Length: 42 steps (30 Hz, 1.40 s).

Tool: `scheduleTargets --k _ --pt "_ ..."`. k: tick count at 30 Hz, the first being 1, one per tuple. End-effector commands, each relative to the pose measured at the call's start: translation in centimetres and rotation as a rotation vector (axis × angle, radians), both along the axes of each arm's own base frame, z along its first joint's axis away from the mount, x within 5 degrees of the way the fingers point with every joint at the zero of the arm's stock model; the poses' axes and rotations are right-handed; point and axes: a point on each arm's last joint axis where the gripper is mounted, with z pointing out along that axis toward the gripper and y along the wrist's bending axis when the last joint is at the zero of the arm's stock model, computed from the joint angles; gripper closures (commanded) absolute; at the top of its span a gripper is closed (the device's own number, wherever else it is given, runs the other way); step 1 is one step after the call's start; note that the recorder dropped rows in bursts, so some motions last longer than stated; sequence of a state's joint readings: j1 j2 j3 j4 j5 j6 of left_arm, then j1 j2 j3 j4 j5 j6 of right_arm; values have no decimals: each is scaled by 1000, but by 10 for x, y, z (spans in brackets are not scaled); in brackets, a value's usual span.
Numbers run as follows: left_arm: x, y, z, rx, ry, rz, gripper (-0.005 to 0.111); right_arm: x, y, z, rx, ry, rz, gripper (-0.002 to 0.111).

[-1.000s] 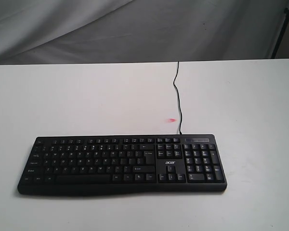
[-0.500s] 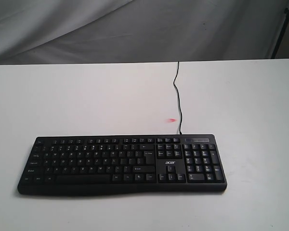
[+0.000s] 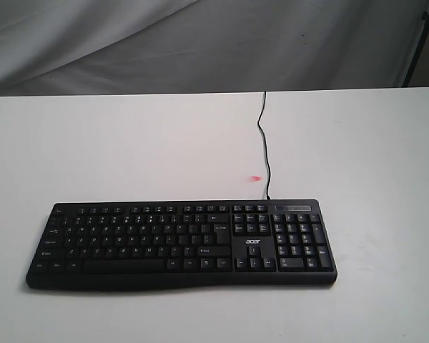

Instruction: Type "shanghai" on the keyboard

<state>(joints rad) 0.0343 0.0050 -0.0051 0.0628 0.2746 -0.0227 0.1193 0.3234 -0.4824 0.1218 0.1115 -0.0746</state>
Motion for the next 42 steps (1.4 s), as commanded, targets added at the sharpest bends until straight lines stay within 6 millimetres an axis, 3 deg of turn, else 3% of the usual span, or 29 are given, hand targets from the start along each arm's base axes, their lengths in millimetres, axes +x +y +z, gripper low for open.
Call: scheduleTargets --k 1,30,42 --pt "0 0 -1 -2 -9 -4 106 -5 -1 -23 -6 2 -11 108" --pt "0 0 -1 -2 -9 -4 106 -16 -5 -131 -99 62 -63 108" --pt "0 0 -1 -2 -9 -4 106 -16 -6 -149 -156 231 -56 108"
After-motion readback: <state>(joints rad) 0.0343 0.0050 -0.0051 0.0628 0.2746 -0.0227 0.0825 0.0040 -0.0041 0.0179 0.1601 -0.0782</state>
